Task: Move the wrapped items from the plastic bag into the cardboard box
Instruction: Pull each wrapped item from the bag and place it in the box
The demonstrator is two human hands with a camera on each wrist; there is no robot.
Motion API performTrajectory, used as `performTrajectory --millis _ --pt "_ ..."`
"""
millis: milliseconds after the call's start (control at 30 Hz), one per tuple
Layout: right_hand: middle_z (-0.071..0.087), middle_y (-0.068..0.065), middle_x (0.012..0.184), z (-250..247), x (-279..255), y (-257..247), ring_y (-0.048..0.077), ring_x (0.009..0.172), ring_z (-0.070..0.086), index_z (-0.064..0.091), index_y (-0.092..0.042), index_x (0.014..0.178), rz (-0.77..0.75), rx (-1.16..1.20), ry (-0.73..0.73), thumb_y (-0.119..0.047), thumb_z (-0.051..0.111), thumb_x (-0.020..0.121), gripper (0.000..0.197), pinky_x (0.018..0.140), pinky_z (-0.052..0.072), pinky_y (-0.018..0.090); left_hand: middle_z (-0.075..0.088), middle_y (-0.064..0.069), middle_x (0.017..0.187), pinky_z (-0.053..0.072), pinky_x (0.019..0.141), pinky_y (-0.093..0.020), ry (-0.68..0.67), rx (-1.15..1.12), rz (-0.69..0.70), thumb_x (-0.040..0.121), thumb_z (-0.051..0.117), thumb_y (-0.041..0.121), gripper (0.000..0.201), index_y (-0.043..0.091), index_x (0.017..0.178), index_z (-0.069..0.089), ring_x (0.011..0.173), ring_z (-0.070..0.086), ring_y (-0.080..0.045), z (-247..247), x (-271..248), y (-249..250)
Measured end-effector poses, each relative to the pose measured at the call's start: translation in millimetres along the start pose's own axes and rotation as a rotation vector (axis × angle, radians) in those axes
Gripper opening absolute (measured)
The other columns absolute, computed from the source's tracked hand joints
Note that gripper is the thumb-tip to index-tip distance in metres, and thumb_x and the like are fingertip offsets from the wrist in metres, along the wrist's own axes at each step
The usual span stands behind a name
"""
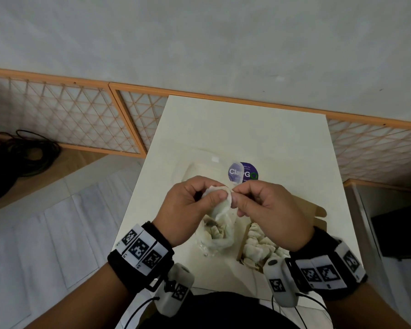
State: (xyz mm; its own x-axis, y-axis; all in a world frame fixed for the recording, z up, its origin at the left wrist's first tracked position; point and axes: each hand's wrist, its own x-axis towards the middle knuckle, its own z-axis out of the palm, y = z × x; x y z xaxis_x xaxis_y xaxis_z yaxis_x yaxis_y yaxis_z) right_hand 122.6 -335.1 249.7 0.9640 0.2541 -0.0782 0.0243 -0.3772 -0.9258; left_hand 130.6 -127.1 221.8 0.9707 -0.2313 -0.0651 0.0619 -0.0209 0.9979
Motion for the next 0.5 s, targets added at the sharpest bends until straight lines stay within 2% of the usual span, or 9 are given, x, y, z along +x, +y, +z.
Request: performTrajectory --millis 67,167,267,333,400,433,500 --pt "0.073 0.0 0.078 3 5 9 0.016 0.071 0.07 0.075 -0.02 0.09 0.02 0.02 0.001 -0.018 0.07 0.098 0.009 0.067 0.055 0.023 0.078 -0.004 0.096 0.06 0.08 -0.044 0.025 0.031 -0.014 0.096 0.072 0.016 0.006 0.014 0.097 0.077 0.088 0.072 -0.022 -6 -2 -4" --pt "0.074 -0.001 0.082 15 20 44 0.018 0.073 0.071 0.074 -0.024 0.092 0.124 -0.049 -0.029 -0.022 0.069 0.098 0.008 0.071 0.059 0.033 0.076 -0.004 0.096 0.06 0.08 -0.043 0.066 0.073 -0.041 0.097 0.07 0.024 0.01 0.015 0.098 0.075 0.087 0.071 -0.021 -18 -6 -10" --pt "0.076 -0.005 0.084 41 36 92 0.011 0.069 0.073 0.073 -0.027 0.094 0.26 -0.237 -0.181 -0.027 0.062 0.099 0.012 0.068 0.059 0.033 0.075 -0.008 0.092 0.059 0.075 -0.037 0.087 0.103 -0.08 0.099 0.067 0.021 0.01 0.012 0.098 0.072 0.08 0.069 -0.018 -27 -12 -15" --pt "0.076 0.002 0.084 62 48 117 0.017 0.071 0.074 0.073 -0.019 0.093 0.331 -0.341 -0.292 -0.025 0.056 0.1 0.019 0.071 0.061 0.039 0.074 -0.006 0.089 0.058 0.073 -0.034 0.086 0.135 -0.097 0.1 0.066 0.021 0.01 0.013 0.097 0.072 0.077 0.068 -0.017 -30 -16 -18" --pt "0.072 0.012 0.089 82 60 136 0.029 0.08 0.073 0.07 -0.005 0.093 0.377 -0.475 -0.387 -0.02 0.051 0.099 0.025 0.078 0.058 0.042 0.075 -0.004 0.088 0.058 0.072 -0.034 0.087 0.145 -0.112 0.1 0.067 0.026 0.011 0.016 0.097 0.073 0.076 0.068 -0.017 -32 -19 -21" --pt "0.07 0.014 0.09 89 65 144 0.033 0.084 0.07 0.068 -0.004 0.089 0.386 -0.542 -0.417 -0.021 0.05 0.099 0.026 0.078 0.056 0.041 0.075 -0.003 0.088 0.059 0.073 -0.037 0.09 0.146 -0.121 0.098 0.067 0.03 0.013 0.018 0.097 0.073 0.076 0.068 -0.017 -33 -21 -22" --pt "0.065 0.009 0.081 101 72 160 0.03 0.08 0.064 0.064 -0.01 0.076 0.414 -0.63 -0.461 -0.031 0.054 0.096 0.03 0.072 0.05 0.036 0.075 -0.002 0.088 0.06 0.076 -0.042 0.099 0.156 -0.136 0.097 0.067 0.033 0.014 0.021 0.096 0.073 0.077 0.069 -0.019 -34 -23 -23"
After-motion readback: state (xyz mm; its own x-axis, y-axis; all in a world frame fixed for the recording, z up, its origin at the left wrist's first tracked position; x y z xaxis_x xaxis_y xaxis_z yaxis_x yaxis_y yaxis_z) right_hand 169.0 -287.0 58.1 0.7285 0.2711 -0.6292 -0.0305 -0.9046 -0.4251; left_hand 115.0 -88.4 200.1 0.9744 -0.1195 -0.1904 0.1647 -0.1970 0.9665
